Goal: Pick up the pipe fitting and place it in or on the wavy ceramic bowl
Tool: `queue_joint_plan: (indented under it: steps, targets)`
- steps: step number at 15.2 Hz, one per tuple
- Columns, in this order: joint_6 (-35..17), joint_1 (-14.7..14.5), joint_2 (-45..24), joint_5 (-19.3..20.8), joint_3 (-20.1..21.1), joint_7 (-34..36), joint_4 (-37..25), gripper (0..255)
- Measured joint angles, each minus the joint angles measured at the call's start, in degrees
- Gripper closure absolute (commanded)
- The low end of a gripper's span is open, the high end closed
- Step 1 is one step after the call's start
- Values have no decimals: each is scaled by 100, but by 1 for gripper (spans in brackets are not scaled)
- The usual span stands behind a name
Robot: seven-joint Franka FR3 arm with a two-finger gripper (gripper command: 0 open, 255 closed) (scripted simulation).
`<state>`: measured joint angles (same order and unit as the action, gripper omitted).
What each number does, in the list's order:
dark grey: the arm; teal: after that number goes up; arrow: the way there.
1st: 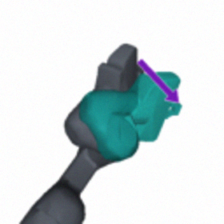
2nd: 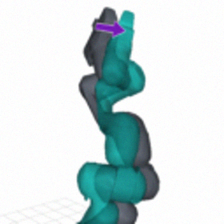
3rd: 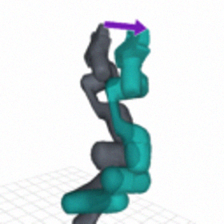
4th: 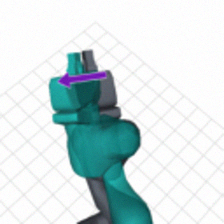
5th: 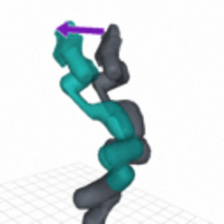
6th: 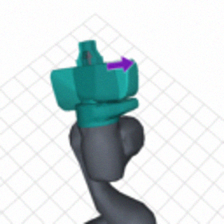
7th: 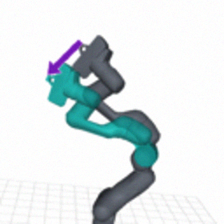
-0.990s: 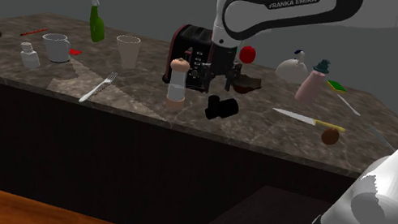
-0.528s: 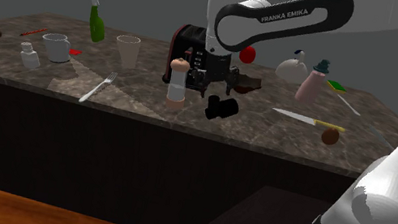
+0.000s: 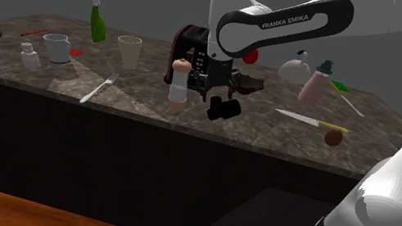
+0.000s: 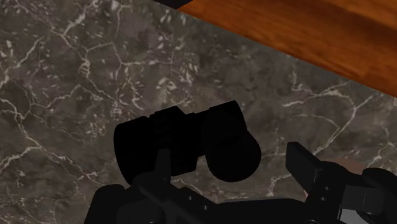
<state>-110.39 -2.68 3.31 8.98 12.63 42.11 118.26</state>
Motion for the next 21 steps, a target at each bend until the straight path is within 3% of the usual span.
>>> queue_joint_plan:
  steps: [1, 11, 21]
  targets:
    - [0, 0, 0, 0, 0, 0, 0, 255]
    - [-2, -1, 2, -1, 2, 0, -2, 255]
    - [656, 6, 147, -62, -12, -136, -525, 255]
